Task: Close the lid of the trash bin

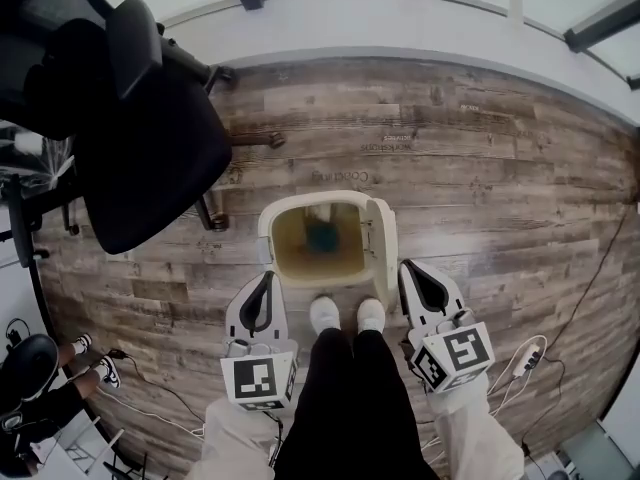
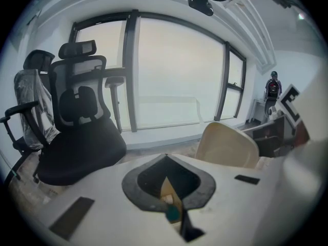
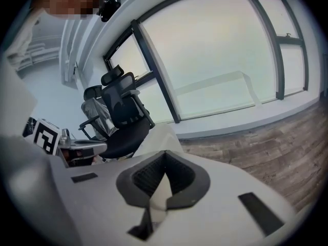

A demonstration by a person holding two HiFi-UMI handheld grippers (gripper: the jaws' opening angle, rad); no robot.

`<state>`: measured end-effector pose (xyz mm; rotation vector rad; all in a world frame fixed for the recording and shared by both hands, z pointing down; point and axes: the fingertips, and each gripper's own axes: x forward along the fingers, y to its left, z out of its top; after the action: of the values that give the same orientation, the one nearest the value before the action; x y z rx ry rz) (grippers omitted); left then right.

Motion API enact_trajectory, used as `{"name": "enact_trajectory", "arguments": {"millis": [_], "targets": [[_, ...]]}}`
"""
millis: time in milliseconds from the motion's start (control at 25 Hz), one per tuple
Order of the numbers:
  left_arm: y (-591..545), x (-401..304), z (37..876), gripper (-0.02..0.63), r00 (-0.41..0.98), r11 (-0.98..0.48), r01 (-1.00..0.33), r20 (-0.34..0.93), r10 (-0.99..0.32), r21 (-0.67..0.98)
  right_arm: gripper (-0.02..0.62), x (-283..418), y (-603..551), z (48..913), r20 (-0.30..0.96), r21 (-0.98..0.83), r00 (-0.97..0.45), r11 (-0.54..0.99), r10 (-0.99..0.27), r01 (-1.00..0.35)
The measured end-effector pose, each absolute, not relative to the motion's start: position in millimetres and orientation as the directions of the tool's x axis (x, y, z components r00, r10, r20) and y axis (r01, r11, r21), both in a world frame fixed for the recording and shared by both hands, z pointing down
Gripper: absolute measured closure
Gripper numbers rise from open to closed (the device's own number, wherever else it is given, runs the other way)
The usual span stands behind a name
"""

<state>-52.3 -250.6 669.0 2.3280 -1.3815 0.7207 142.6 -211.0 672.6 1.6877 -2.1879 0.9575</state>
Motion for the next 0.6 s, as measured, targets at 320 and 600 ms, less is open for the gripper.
{"name": "enact_trajectory", "arguments": {"millis": [320,600], "targets": [[-253,-82,673,0.598,0.361,-0.405,-0.913,0.575,-0.734,0.055,0.572,80,-226,674,0.531,-0.381,-0.417,0.232,-0.738,-0.895],[-257,-129,703,0.598,0.319,-0.338,-0.938,0.584,-0.747,0.08,0.571,10,-238,704,0.56,-0.376,-0.489,0.321,-0.668,-0.869]]}}
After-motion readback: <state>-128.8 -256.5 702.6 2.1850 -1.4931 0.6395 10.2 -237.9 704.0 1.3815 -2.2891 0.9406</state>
